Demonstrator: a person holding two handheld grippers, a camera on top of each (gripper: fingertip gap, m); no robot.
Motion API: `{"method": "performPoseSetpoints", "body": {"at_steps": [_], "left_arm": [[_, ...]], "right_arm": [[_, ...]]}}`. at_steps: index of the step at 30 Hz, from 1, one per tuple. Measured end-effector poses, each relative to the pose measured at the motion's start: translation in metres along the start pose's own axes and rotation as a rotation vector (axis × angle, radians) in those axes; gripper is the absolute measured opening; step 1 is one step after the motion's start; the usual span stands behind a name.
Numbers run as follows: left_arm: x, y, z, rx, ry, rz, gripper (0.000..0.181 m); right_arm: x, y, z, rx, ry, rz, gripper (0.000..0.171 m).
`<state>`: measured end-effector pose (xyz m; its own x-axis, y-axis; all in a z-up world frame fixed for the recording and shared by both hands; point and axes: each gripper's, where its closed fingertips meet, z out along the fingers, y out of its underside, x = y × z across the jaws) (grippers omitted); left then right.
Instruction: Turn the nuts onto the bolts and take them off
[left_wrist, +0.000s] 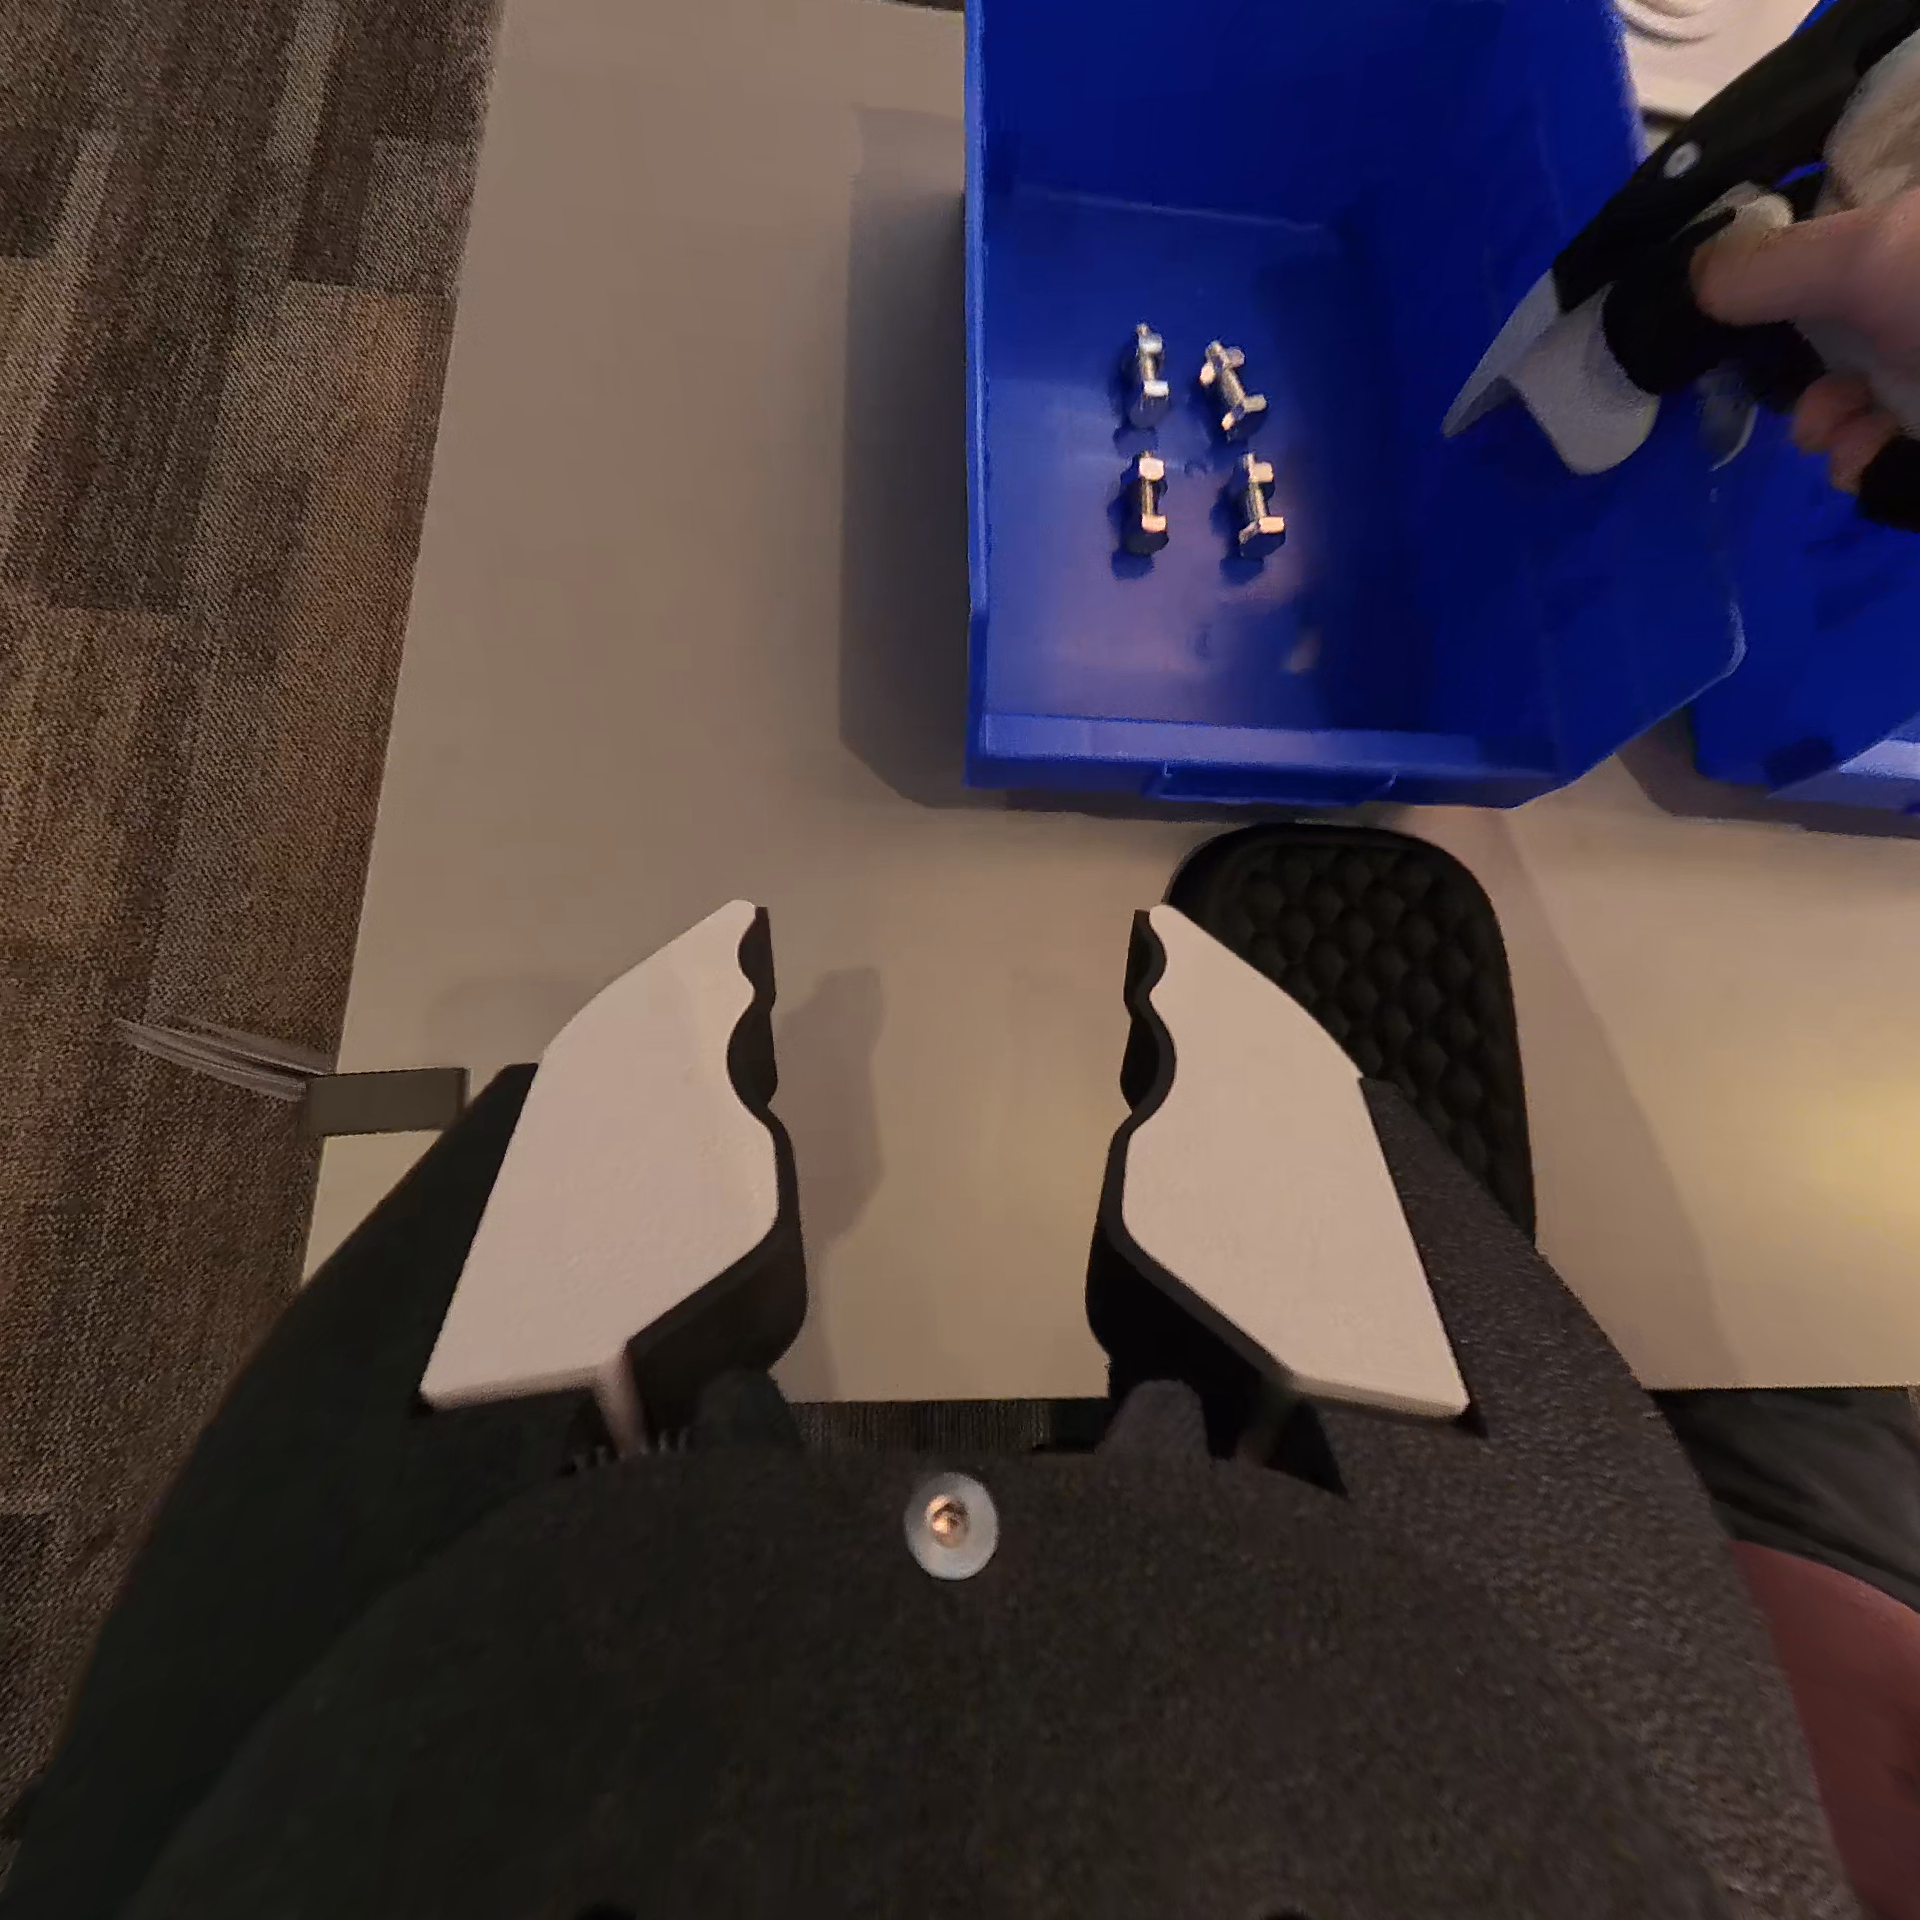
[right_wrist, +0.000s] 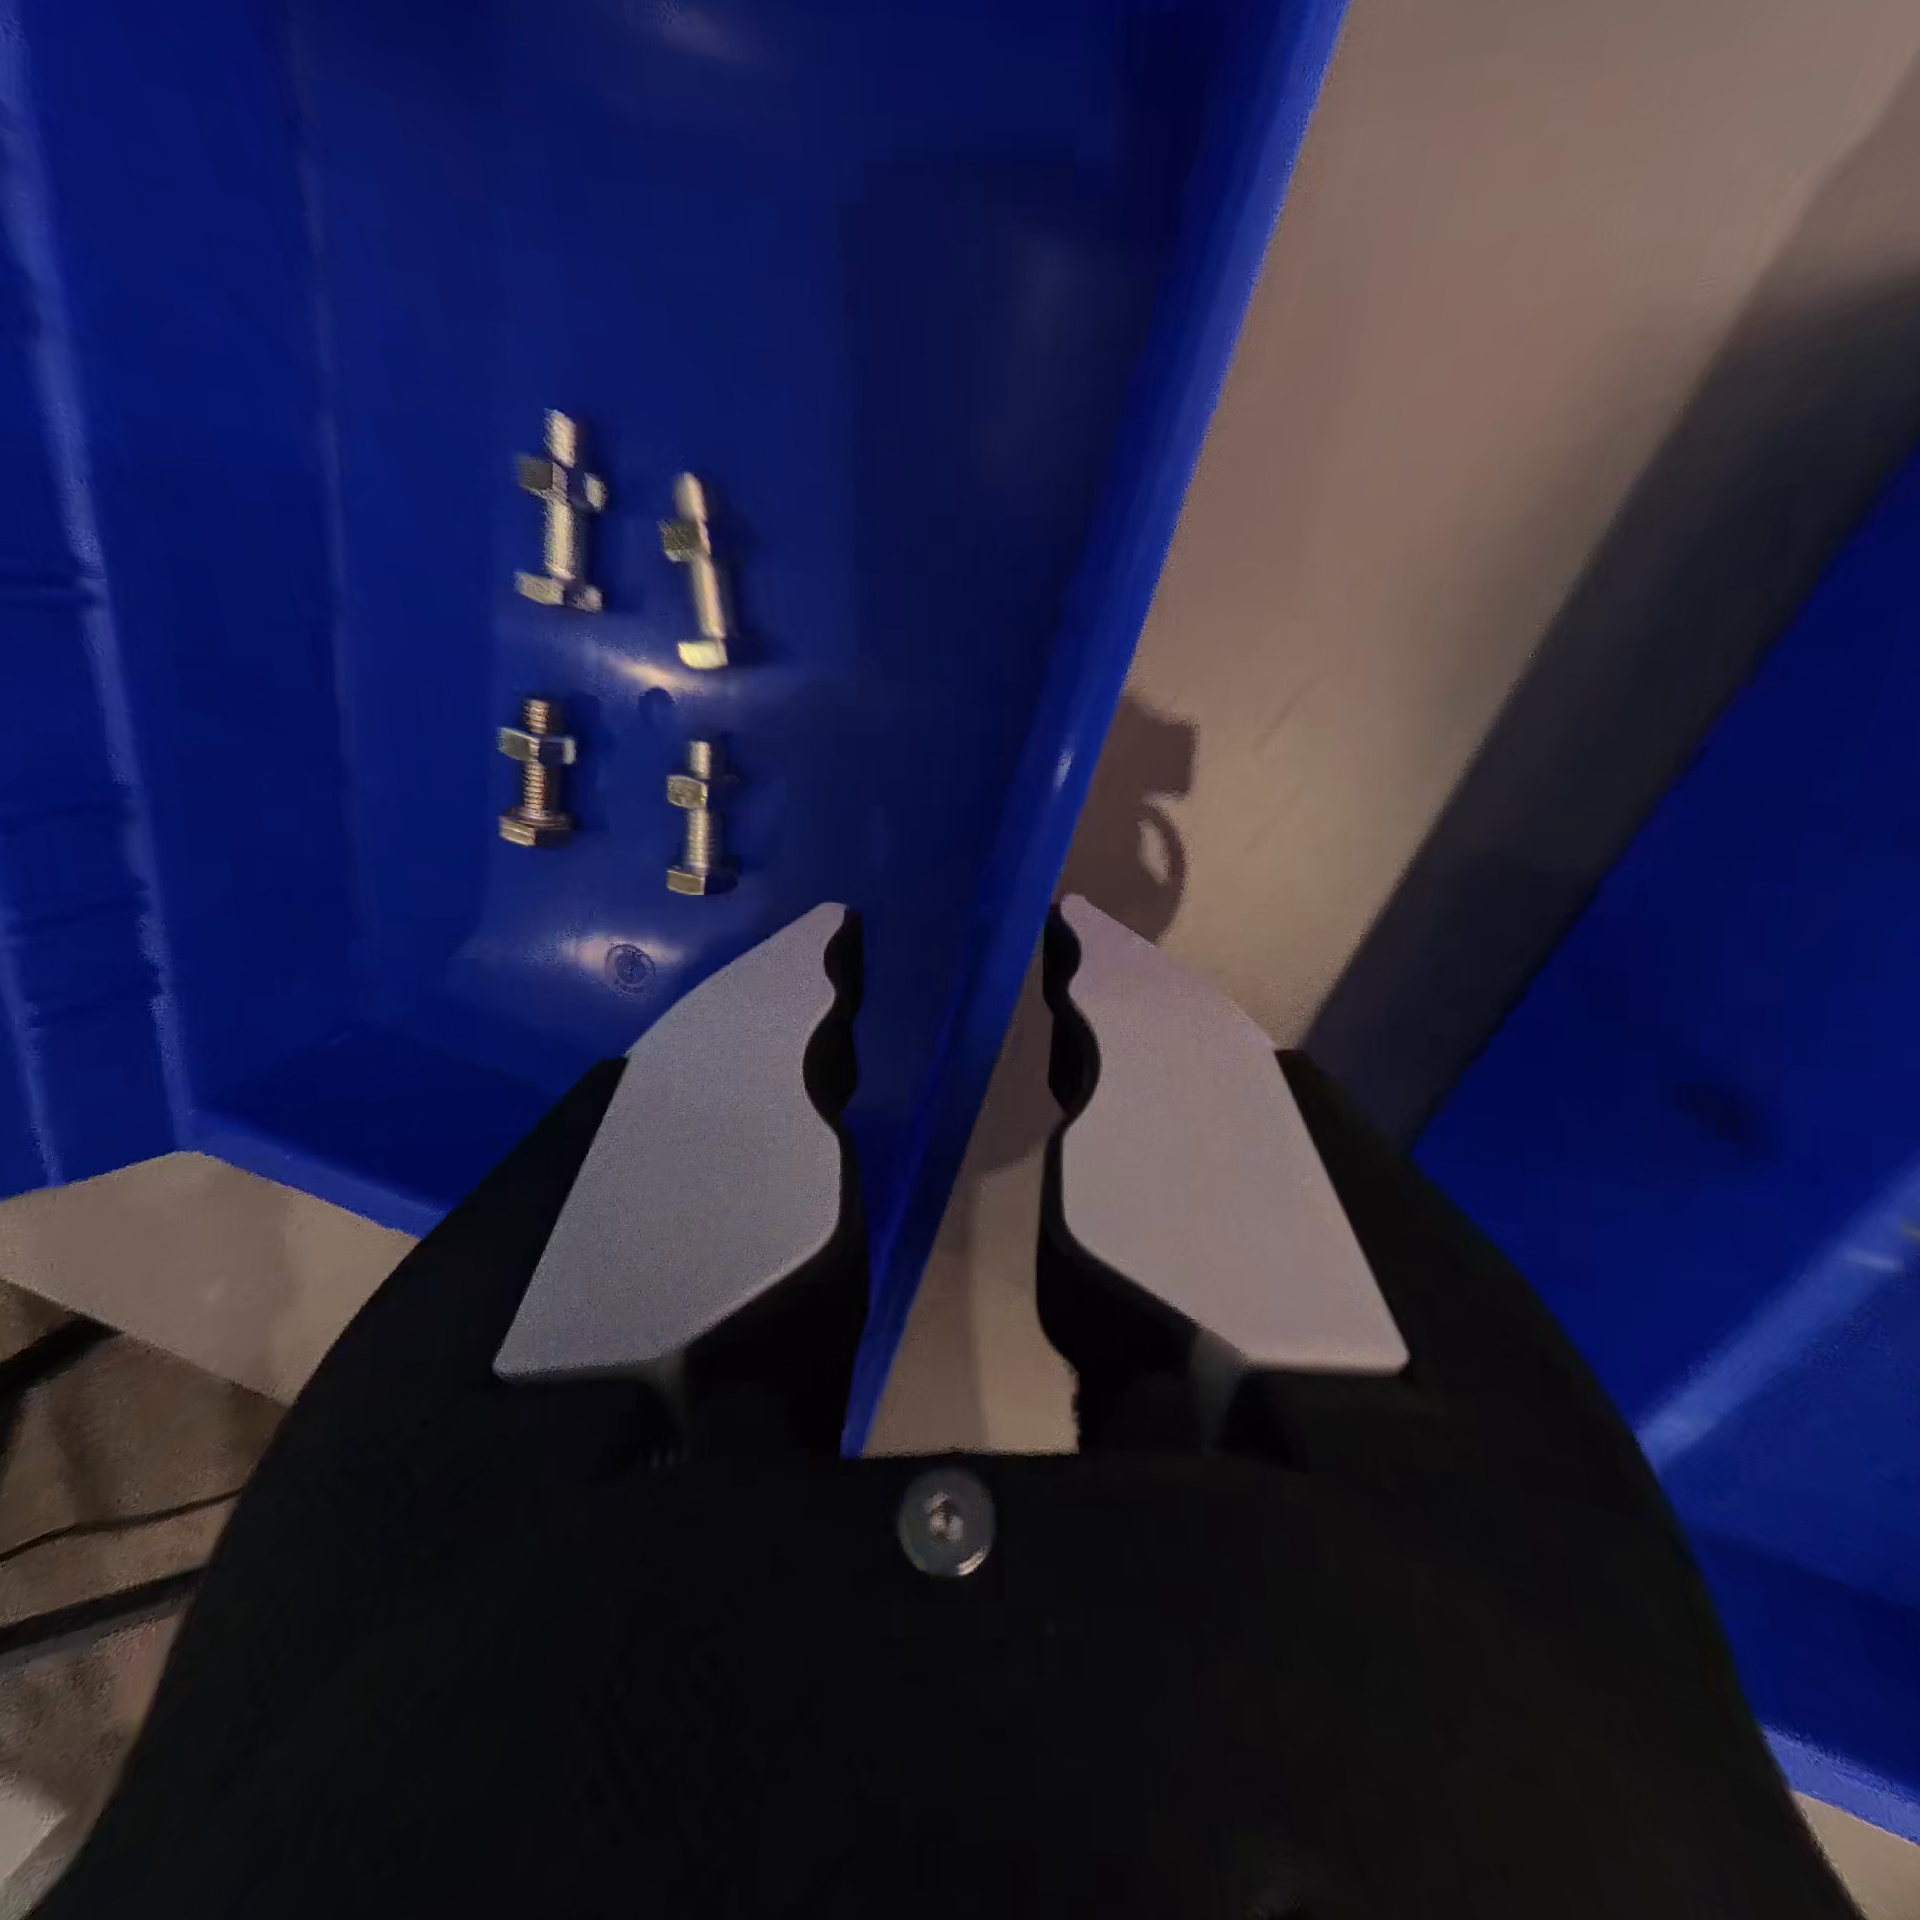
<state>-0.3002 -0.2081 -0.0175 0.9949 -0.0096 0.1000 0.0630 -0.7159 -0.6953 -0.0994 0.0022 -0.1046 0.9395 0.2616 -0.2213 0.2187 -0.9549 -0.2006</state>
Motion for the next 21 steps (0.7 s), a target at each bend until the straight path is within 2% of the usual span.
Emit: {"method": "performPoseSetpoints", "body": {"at_steps": [2, 5, 7, 8, 10, 14, 19, 21], "left_arm": [[0.001, -0.005, -0.003, 0.024, 0.001, -0.001, 0.065], [0.000, -0.007, -0.010, 0.055, -0.004, 0.010, 0.065], [-0.001, -0.007, -0.014, 0.078, 0.000, 0.009, 0.064], [-0.002, -0.006, -0.015, 0.087, 0.001, 0.003, 0.064], [-0.006, -0.007, -0.016, 0.092, -0.006, -0.016, 0.064], [0.001, -0.016, -0.013, 0.105, 0.000, -0.020, 0.063], [0.036, -0.028, -0.005, 0.112, 0.028, 0.035, 0.062], [0.051, -0.032, -0.001, 0.108, 0.040, 0.060, 0.062]], "right_arm": [[0.001, -0.020, -0.037, 0.115, 0.032, -0.096, 0.041], [0.012, -0.049, -0.129, 0.453, 0.106, -0.300, 0.042], [0.048, -0.033, -0.180, 0.584, 0.185, -0.378, 0.055], [0.075, -0.020, -0.192, 0.591, 0.228, -0.391, 0.057], [0.149, 0.011, -0.193, 0.480, 0.334, -0.304, 0.065], [0.252, 0.064, -0.151, 0.229, 0.334, -0.083, 0.065], [0.300, 0.101, -0.106, 0.055, 0.345, -0.015, 0.059], [0.304, 0.109, -0.092, 0.008, 0.279, 0.002, 0.045]]}}
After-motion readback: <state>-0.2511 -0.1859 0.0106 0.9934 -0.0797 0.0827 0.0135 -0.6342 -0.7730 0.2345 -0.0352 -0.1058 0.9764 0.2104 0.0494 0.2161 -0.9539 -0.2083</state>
